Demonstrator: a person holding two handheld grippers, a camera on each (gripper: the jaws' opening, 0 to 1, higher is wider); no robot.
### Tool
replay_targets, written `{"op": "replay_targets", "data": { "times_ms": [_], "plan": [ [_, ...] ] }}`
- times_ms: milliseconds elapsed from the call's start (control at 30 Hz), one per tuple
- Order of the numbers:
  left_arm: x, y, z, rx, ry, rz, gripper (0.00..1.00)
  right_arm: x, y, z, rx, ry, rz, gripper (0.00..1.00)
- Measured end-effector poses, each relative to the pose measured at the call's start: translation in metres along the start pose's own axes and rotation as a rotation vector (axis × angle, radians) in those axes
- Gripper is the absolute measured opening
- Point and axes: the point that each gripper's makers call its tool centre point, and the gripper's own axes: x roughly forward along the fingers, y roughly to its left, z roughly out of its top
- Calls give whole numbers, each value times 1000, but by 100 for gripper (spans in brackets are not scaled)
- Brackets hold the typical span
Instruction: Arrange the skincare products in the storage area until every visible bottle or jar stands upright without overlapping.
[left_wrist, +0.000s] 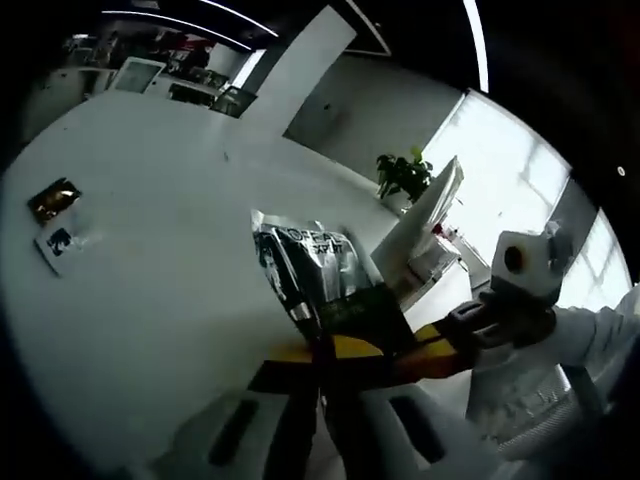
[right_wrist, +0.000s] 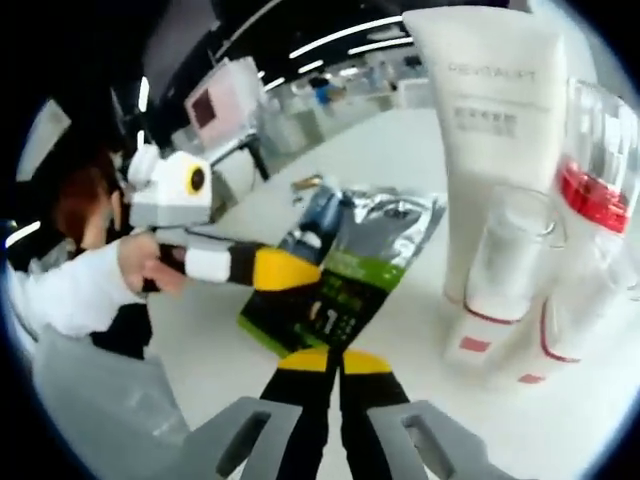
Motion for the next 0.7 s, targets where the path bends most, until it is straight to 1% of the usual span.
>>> {"op": "replay_targets", "data": {
  "times_ms": [167, 233, 400, 500, 667, 700],
  "plan": [
    [3, 2, -9, 35, 28, 17, 0, 3, -2, -6, -38, 17, -11, 0],
    [4, 4, -11, 33, 37, 21, 0, 4, -3, -7, -34, 25, -10, 0],
    [5, 6, -6, 32, 24, 27, 0, 5, -7, -2, -27, 19, -24, 0],
    [7, 9, -8, 36, 33, 33, 0, 9, -9, -4, -12, 36, -26, 0],
    [8, 11, -10, 43, 37, 38, 0, 12, -9, -7, -72, 54, -48, 0],
    [9, 12, -11, 43, 38, 39, 0, 13, -10, -7, -68, 54, -48, 0]
  ]
}}
